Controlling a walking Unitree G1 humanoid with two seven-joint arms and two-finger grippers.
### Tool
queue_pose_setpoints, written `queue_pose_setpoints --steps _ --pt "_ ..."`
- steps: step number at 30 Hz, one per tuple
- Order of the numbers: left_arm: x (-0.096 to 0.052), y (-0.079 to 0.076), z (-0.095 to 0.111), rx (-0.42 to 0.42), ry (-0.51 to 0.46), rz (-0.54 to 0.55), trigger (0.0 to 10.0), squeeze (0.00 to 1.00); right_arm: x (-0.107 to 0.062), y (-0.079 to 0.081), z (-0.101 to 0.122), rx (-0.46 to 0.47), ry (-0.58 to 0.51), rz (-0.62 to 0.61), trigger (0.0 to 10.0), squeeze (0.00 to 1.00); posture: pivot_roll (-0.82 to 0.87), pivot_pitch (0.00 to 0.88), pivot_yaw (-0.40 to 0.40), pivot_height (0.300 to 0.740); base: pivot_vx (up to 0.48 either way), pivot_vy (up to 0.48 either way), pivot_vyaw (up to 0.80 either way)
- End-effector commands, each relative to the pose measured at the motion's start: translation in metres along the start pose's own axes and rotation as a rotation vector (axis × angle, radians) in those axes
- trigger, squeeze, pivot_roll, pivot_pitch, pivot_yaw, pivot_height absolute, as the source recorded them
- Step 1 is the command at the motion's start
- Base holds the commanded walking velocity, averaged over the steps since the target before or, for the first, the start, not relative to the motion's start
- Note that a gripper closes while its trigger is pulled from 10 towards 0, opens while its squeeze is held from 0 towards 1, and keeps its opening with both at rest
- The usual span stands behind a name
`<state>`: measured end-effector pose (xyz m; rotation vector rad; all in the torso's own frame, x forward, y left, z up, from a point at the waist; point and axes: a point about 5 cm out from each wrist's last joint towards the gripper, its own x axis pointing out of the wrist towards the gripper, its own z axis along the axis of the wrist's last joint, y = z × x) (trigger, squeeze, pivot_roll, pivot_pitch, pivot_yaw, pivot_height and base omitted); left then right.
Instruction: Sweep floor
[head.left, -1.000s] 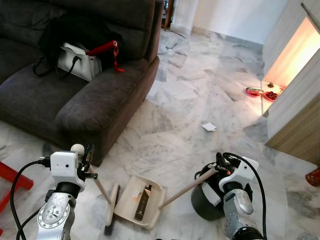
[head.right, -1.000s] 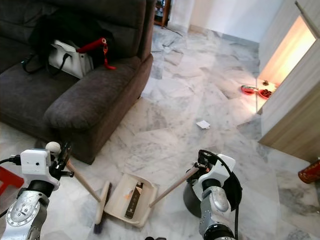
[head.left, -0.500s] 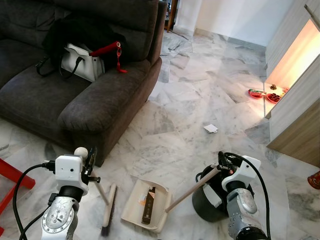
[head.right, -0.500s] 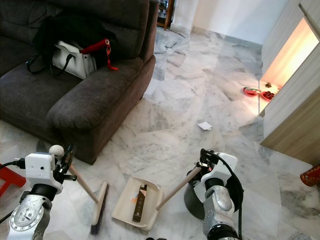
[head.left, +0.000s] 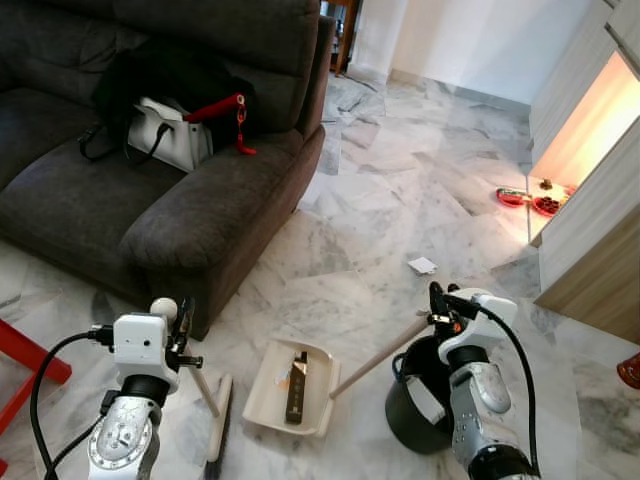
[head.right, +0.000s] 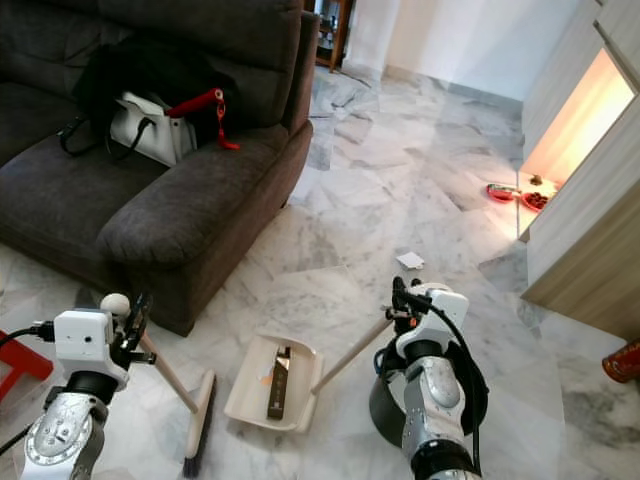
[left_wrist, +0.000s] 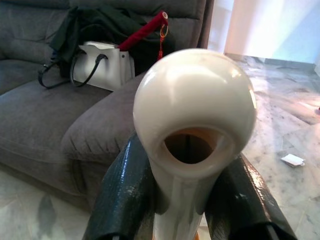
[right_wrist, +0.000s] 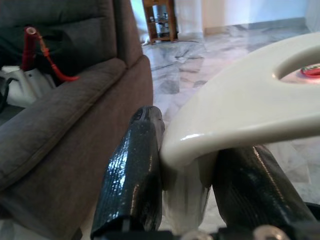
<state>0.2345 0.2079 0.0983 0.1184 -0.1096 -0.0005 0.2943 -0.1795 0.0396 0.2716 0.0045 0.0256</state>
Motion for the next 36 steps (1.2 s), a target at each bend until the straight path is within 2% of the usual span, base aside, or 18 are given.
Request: queue_pose_setpoints --steps 1,16,27,36 --pt "0.0 -0.002 0.003 0.014 -0.025 -0.009 10.0 0.0 0.003 0.0 0.013 -0.036 -0.067 0.023 10.0 0.0 0.14 0.0 -0.137 0.74 0.0 0.0 0.0" --pt "0.003 -0.004 0.003 -0.009 -0.032 0.001 10.0 0.0 0.011 0.004 0.024 -0.034 -0.101 0.043 10.0 0.0 0.13 0.006 -0.147 0.74 0.0 0.0 0.0" --pt "0.003 -0.005 0.003 -0.016 -0.038 0.007 10.0 0.0 0.014 0.005 0.026 -0.032 -0.092 0.047 10.0 0.0 0.13 0.013 -0.152 0.74 0.0 0.41 0.0" --pt "0.004 -0.006 0.003 -0.021 -0.042 0.008 10.0 0.0 0.014 0.007 0.024 -0.032 -0.077 0.055 10.0 0.0 0.13 0.028 -0.156 0.74 0.0 0.343 -0.8"
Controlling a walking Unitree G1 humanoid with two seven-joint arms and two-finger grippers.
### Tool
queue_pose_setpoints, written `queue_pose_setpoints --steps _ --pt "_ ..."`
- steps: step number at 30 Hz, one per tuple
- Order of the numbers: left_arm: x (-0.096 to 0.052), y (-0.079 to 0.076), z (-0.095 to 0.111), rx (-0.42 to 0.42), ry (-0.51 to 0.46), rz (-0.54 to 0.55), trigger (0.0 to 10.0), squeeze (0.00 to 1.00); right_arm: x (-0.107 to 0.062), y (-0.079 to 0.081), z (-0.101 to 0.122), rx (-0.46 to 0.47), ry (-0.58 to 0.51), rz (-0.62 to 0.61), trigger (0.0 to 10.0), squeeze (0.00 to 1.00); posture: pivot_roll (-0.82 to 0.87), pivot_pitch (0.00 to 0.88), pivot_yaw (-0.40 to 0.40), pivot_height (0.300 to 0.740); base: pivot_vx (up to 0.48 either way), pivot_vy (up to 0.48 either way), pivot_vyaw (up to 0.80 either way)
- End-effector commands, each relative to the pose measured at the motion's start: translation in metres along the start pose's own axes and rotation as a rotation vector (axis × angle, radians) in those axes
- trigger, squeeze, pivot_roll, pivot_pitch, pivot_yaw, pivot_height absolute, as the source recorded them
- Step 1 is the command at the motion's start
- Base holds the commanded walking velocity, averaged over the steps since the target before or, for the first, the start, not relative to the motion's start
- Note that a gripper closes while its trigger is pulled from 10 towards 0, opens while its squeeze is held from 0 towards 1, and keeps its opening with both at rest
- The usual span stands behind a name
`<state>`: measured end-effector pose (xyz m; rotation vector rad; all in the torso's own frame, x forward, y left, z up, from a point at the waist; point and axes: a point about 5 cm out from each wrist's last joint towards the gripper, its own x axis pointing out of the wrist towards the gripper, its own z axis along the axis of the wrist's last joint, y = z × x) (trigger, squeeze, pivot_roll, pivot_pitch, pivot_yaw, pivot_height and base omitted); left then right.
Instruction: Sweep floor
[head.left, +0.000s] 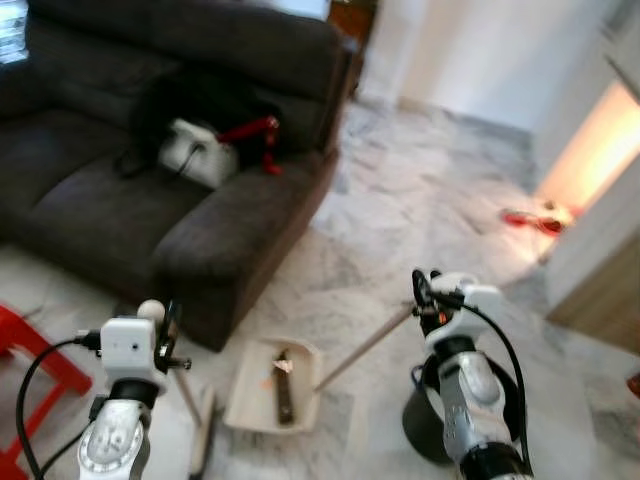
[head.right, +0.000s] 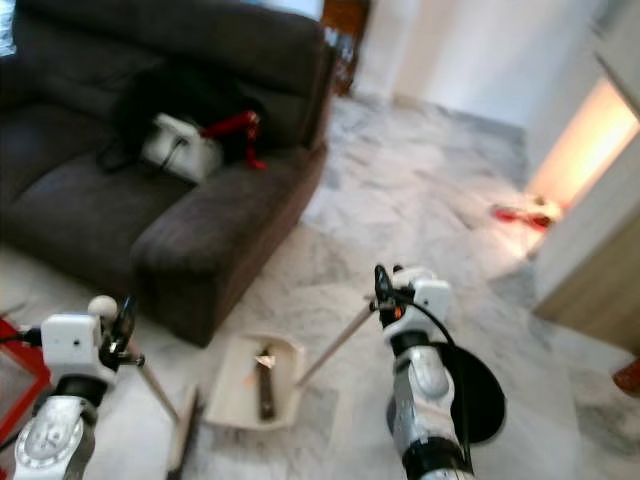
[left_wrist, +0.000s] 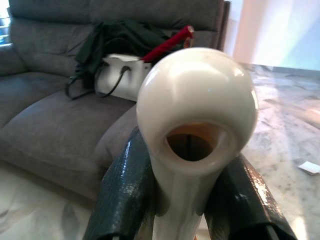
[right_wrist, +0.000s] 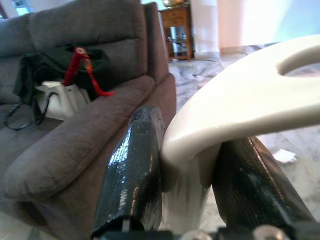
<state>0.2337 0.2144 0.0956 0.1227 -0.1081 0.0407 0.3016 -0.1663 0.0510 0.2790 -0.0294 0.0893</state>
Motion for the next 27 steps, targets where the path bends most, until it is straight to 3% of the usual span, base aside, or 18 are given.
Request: queue_pose_setpoints --steps 1,27 --pt "0.0042 -0.012 0.0068 -0.03 -0.045 -0.032 10.0 0.0 0.0058 -0.0088 0.0156 -0.04 -0.047 -0.011 10.0 0.0 0.13 0.028 -0.156 0.74 0.0 0.0 -0.8" --pt "0.0044 -0.0125 0.0096 -0.023 -0.055 -0.04 10.0 0.0 0.0031 -0.0011 0.0061 -0.011 -0.011 -0.005 10.0 0.0 0.13 0.041 -0.154 0.74 0.0 0.0 -0.79"
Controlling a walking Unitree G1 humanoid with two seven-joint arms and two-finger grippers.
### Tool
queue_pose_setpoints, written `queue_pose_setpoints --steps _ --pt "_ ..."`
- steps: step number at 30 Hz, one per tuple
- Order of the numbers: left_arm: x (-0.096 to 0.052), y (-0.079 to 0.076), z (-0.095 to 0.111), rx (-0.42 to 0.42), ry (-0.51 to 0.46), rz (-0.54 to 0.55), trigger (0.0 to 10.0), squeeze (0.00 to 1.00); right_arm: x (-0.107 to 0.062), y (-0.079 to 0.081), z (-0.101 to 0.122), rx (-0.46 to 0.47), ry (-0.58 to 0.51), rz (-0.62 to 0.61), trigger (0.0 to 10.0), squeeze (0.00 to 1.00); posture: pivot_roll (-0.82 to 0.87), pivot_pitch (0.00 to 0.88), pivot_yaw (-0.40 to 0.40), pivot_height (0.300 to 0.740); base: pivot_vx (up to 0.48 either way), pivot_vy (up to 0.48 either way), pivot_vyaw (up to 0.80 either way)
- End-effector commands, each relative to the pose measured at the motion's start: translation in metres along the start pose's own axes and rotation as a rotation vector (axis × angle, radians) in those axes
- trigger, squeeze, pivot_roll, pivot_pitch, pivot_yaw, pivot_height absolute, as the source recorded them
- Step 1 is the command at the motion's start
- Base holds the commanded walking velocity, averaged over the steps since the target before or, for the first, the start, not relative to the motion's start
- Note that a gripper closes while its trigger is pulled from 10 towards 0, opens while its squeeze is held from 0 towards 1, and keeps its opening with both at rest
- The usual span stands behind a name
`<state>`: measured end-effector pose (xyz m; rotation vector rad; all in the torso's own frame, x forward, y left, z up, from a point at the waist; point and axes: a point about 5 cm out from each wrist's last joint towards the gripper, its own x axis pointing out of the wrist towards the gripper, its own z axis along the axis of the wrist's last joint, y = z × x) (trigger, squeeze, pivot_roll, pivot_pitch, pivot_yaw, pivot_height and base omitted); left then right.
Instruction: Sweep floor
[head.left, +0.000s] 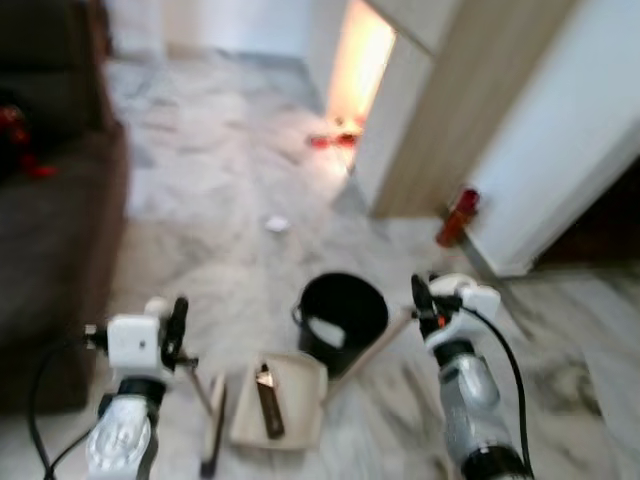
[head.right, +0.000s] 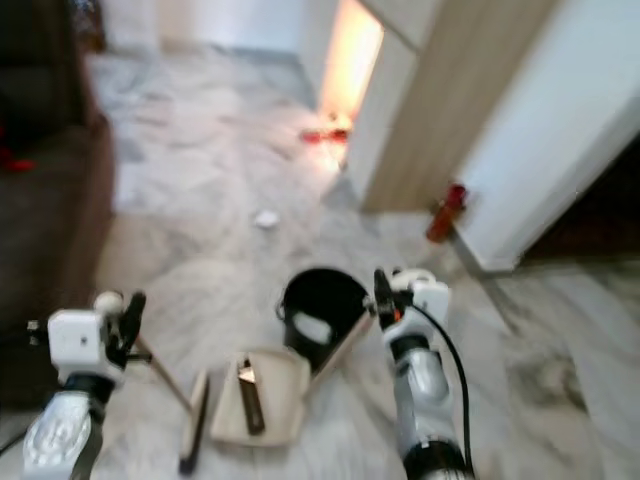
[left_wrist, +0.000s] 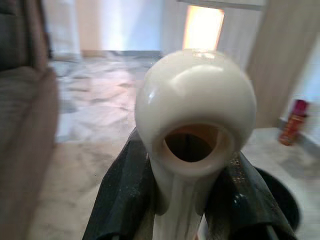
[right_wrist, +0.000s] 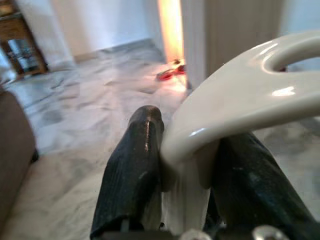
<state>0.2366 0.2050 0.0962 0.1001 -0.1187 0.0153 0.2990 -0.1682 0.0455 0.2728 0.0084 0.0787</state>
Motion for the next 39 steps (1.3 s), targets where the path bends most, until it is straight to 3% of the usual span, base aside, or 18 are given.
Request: queue_pose_setpoints --steps 1,12,22,29,31,39 --pt "0.002 -0.003 0.008 0.001 -0.043 -0.017 10.0 0.0 0.006 0.002 0.011 -0.007 -0.046 0.011 10.0 0.0 0.13 0.041 -0.154 0.74 0.0 0.0 -0.79" --pt "0.002 -0.004 0.009 0.0 -0.045 -0.025 10.0 0.0 0.005 0.003 0.009 0.003 -0.037 0.017 10.0 0.0 0.13 0.04 -0.154 0.74 0.0 0.0 -0.78" --pt "0.003 -0.003 0.008 0.008 -0.04 -0.019 10.0 0.0 0.016 0.004 0.023 0.009 -0.07 0.044 10.0 0.0 0.13 0.032 -0.154 0.74 0.0 0.0 0.0" --pt "0.004 -0.001 0.008 0.015 -0.04 -0.013 10.0 0.0 0.027 0.007 0.043 -0.027 -0.128 0.107 10.0 0.0 0.14 0.02 -0.154 0.74 0.0 0.0 0.0" --pt "0.005 0.0 0.008 0.016 -0.039 -0.011 10.0 0.0 0.031 0.012 0.053 -0.033 -0.155 0.175 10.0 0.0 0.14 0.016 -0.152 0.74 0.0 0.0 0.0" --pt "0.006 -0.001 0.006 0.014 -0.034 -0.017 10.0 0.0 0.029 0.021 0.06 -0.078 -0.143 0.323 10.0 0.0 0.13 0.021 -0.151 0.74 0.0 0.0 0.0"
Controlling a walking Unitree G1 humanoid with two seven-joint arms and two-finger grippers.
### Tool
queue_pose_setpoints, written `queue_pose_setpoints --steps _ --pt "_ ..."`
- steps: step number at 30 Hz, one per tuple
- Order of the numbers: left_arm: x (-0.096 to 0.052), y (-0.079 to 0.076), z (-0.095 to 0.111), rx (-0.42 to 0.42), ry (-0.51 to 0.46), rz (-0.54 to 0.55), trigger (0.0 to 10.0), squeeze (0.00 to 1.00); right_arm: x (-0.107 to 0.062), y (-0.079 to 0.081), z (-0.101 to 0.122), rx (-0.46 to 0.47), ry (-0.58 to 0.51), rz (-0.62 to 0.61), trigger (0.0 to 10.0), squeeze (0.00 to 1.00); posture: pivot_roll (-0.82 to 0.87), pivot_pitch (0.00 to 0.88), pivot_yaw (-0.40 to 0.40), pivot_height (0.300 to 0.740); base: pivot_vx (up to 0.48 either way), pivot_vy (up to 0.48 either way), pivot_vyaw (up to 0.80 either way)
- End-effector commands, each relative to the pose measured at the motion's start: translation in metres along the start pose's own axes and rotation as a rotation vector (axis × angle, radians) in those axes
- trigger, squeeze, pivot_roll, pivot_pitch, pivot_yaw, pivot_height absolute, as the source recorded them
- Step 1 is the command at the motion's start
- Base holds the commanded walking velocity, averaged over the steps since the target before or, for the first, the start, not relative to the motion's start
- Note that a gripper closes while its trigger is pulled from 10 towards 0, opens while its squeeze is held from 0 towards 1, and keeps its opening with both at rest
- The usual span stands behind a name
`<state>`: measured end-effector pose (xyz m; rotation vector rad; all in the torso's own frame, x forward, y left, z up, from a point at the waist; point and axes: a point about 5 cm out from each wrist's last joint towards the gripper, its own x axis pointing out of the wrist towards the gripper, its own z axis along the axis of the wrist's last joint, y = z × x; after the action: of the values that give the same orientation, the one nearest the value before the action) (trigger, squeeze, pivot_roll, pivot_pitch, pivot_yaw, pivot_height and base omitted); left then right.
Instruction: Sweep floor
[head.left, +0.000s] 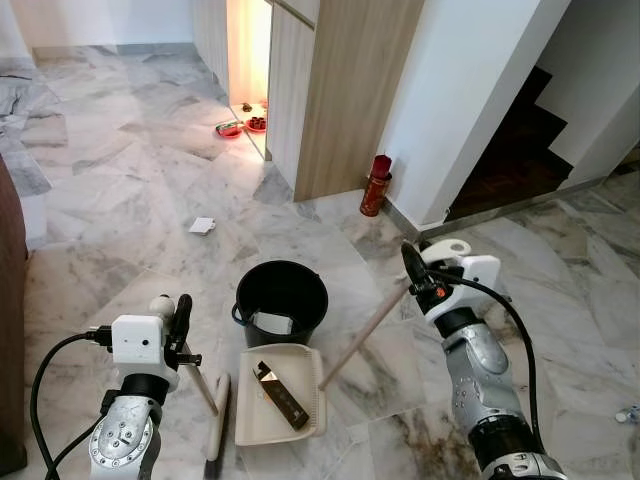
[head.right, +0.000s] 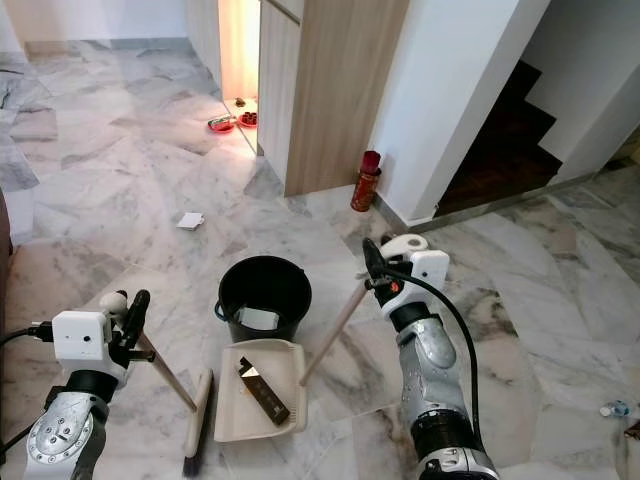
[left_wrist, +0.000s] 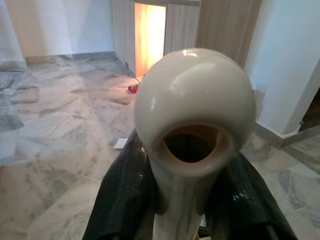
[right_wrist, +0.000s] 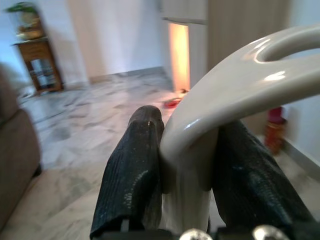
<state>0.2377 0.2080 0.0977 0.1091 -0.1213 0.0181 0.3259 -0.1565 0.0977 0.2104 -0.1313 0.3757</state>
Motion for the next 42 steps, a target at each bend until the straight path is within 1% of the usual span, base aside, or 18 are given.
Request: queue_pose_setpoints --steps 1,6,8,13,16,18,20,21,25,26,27,31,35,36,38,39,40,42 --pt "0.004 -0.004 0.005 0.004 -0.031 -0.019 10.0 0.0 -0.002 -0.005 0.012 -0.031 -0.038 0.017 10.0 0.0 0.14 0.024 -0.153 0.74 0.0 0.0 0.0" --pt "0.004 -0.004 0.005 0.002 -0.028 -0.02 10.0 0.0 -0.012 -0.01 0.013 -0.072 -0.005 0.053 10.0 0.0 0.13 0.027 -0.151 0.74 0.0 0.0 0.0" --pt "0.004 -0.004 0.005 0.001 -0.026 -0.02 10.0 0.0 -0.019 -0.02 0.015 -0.06 -0.001 0.02 10.0 0.0 0.13 0.03 -0.15 0.74 0.0 0.0 0.0" --pt "0.004 -0.004 0.005 0.003 -0.023 -0.023 10.0 0.0 -0.021 -0.03 0.02 -0.077 -0.013 -0.036 10.0 0.0 0.12 0.03 -0.146 0.74 0.0 0.0 0.0" --pt "0.003 -0.004 0.004 0.002 -0.02 -0.026 10.0 0.0 -0.02 -0.03 0.024 -0.121 -0.015 -0.045 10.0 0.0 0.13 0.031 -0.146 0.74 0.0 0.0 0.0" --pt "0.003 -0.004 0.004 0.003 -0.02 -0.026 10.0 0.0 -0.019 -0.031 0.026 -0.175 -0.005 -0.041 10.0 0.0 0.13 0.033 -0.146 0.74 0.0 0.0 0.0" --pt "0.003 -0.002 0.004 0.005 -0.018 -0.025 10.0 0.0 -0.018 -0.028 0.025 -0.248 0.023 0.017 10.0 0.0 0.13 0.033 -0.145 0.74 0.0 0.0 0.0" --pt "0.003 -0.002 0.004 0.005 -0.017 -0.025 10.0 0.0 -0.018 -0.027 0.026 -0.27 0.028 0.019 10.0 0.0 0.13 0.034 -0.144 0.74 0.0 0.0 0.0" --pt "0.003 -0.001 0.004 0.008 -0.016 -0.025 10.0 0.0 -0.018 -0.033 0.028 -0.295 0.028 -0.014 10.0 0.0 0.13 0.034 -0.142 0.74 0.0 0.0 0.0" --pt "0.003 -0.001 0.004 0.008 -0.015 -0.025 10.0 0.0 -0.018 -0.035 0.03 -0.286 0.018 -0.032 10.0 0.0 0.13 0.034 -0.141 0.74 0.0 0.0 0.0" --pt "0.003 -0.001 0.004 0.008 -0.015 -0.025 10.0 0.0 -0.017 -0.036 0.033 -0.245 -0.004 -0.054 10.0 0.0 0.13 0.034 -0.141 0.74 0.0 0.0 0.0" --pt "0.005 -0.001 0.005 0.01 -0.017 -0.03 10.0 0.0 -0.006 -0.032 0.047 -0.114 -0.1 -0.08 10.0 0.0 0.13 0.035 -0.137 0.74 0.0 0.0 0.0" --pt "0.005 -0.001 0.005 0.012 -0.017 -0.032 10.0 0.0 -0.004 -0.031 0.055 -0.049 -0.145 -0.095 10.0 0.0 0.14 0.036 -0.137 0.74 0.0 0.0 0.0" --pt "0.005 -0.001 0.005 0.012 -0.017 -0.032 10.0 0.0 -0.004 -0.031 0.055 -0.049 -0.145 -0.095 10.0 0.0 0.14 0.036 -0.137 0.74 0.0 0.0 0.0" --pt "0.005 0.0 0.006 0.013 -0.016 -0.031 10.0 0.0 -0.007 -0.031 0.061 0.007 -0.174 -0.078 10.0 0.0 0.14 0.038 -0.137 0.74 0.0 0.0 0.0" --pt "0.005 0.0 0.006 0.013 -0.016 -0.031 10.0 0.0 -0.007 -0.031 0.061 0.007 -0.174 -0.078 10.0 0.0 0.14 0.038 -0.137 0.74 0.0 0.0 0.0" --pt "0.004 0.001 0.006 0.013 -0.015 -0.029 10.0 0.0 -0.008 -0.03 0.063 0.058 -0.187 -0.052 10.0 0.0 0.13 0.04 -0.137 0.74 0.0 0.0 0.0" --pt "0.005 0.001 0.006 0.013 -0.014 -0.03 10.0 0.0 -0.01 -0.029 0.064 0.041 -0.174 -0.005 10.0 0.0 0.13 0.039 -0.136 0.74 0.0 0.0 0.0"
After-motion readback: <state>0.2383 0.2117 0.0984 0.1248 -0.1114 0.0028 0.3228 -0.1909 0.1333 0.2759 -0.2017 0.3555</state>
